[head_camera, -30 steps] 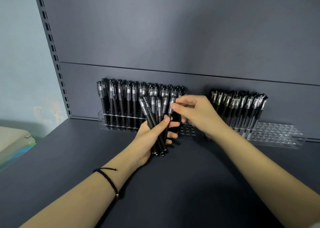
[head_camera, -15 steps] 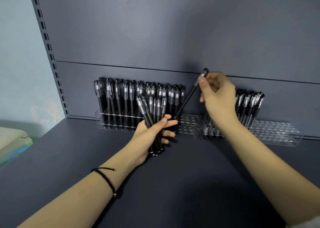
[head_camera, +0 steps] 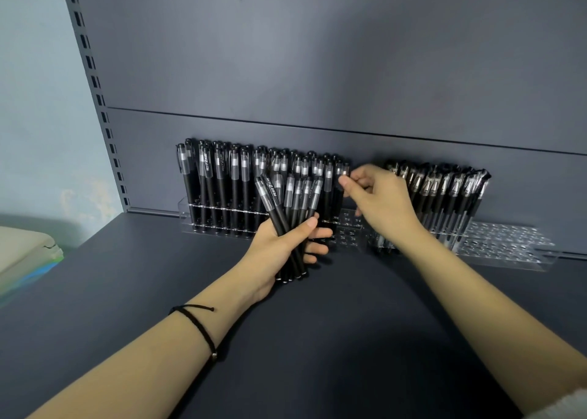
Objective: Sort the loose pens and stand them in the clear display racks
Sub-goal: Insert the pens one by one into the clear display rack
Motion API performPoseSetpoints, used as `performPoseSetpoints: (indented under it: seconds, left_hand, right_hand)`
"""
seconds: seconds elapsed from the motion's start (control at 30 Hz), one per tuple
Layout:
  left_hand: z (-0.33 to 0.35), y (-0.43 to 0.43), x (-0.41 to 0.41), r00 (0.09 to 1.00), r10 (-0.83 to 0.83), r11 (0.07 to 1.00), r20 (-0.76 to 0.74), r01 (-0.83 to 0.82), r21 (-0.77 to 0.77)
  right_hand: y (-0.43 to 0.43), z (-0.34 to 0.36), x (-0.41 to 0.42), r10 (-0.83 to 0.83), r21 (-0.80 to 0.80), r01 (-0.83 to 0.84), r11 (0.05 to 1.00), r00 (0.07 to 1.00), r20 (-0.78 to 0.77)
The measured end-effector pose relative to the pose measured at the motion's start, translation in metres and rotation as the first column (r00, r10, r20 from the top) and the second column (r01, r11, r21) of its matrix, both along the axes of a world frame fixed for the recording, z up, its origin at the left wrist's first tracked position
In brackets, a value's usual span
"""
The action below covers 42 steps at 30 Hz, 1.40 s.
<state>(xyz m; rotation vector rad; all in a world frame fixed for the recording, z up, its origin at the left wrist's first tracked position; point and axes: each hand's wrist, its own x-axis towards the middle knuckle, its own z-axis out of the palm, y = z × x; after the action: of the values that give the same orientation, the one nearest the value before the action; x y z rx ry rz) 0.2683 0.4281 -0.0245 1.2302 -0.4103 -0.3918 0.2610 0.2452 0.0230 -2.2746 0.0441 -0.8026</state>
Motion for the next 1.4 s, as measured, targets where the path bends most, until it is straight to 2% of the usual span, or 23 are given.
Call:
performPoseSetpoints:
  seconds: [0.07,0.17,0.23,0.37,0.5,0.57,0.63,0.7,0.8,0.9,1.07,1.13,1.23,1.4]
  left_hand:
    - [0.0,0.0,0.0,1.0,-0.001,1.0,0.0,0.001,-0.011]
    - [0.0,0.001,-0.001,1.0,-0.016,0.998,-0.011,0.016,-0.053]
    - [0.0,0.001,-0.002,1.0,-0.028,0.997,-0.007,0.027,-0.067]
    - [0.0,0.0,-0.003,0.998,-0.06,0.996,0.024,0.061,-0.059]
    - [-0.001,0.0,-0.002,0.998,-0.057,0.996,0.042,0.059,-0.063]
    - [-0.002,-0.001,-0.001,0.999,-0.039,0.997,0.024,0.04,-0.066]
    - [-0.002,-0.001,0.001,1.0,-0.006,0.997,-0.024,0.004,-0.074]
    - [-0.002,-0.001,0.002,0.997,0.056,0.997,-0.05,-0.059,-0.059]
    - [-0.002,-0.002,0.005,0.992,0.129,0.991,-0.007,-0.129,0.016]
    - [-0.003,-0.003,0.004,0.994,0.107,0.993,-0.006,-0.106,0.041]
    - [-0.002,-0.003,0.003,0.997,0.076,0.997,0.023,-0.076,0.013]
    - [-0.003,-0.002,0.004,0.995,0.093,0.996,0.017,-0.093,-0.002]
    - [-0.003,-0.001,0.004,0.996,0.084,0.996,-0.004,-0.084,-0.036]
    - [-0.001,0.001,0.003,0.999,0.044,0.998,-0.012,-0.044,-0.051]
  right_hand:
    - [0.0,0.0,-0.002,-0.057,-0.037,0.057,0.998,0.998,0.014]
    - [0.005,0.003,-0.006,-0.115,0.004,0.116,0.993,0.984,0.133]
    - [0.011,0.009,-0.01,-0.04,0.015,0.038,0.999,0.988,0.152]
    - [0.027,0.014,-0.016,0.182,0.021,-0.181,0.983,0.983,-0.029]
    - [0.031,0.016,-0.018,0.281,0.14,-0.269,0.953,0.957,-0.074]
    - [0.03,0.019,-0.019,0.264,0.25,-0.251,0.935,0.964,-0.018]
    - [0.027,0.023,-0.019,0.193,0.38,-0.216,0.9,0.976,0.097]
    - [0.02,0.028,-0.017,0.101,0.439,-0.195,0.877,0.968,0.228]
    - [0.008,0.029,-0.013,0.0,0.332,-0.113,0.936,0.947,0.322]
    - [0.003,0.024,-0.009,-0.005,0.21,-0.065,0.976,0.948,0.32]
    - [0.0,0.023,-0.008,-0.02,0.126,-0.016,0.992,0.959,0.282]
    - [0.001,0.023,-0.009,-0.009,0.073,-0.007,0.997,0.974,0.226]
    - [0.004,0.018,-0.008,0.006,-0.074,-0.003,0.997,0.999,0.043]
    - [-0.001,0.017,-0.012,-0.017,-0.114,0.01,0.993,0.998,-0.061]
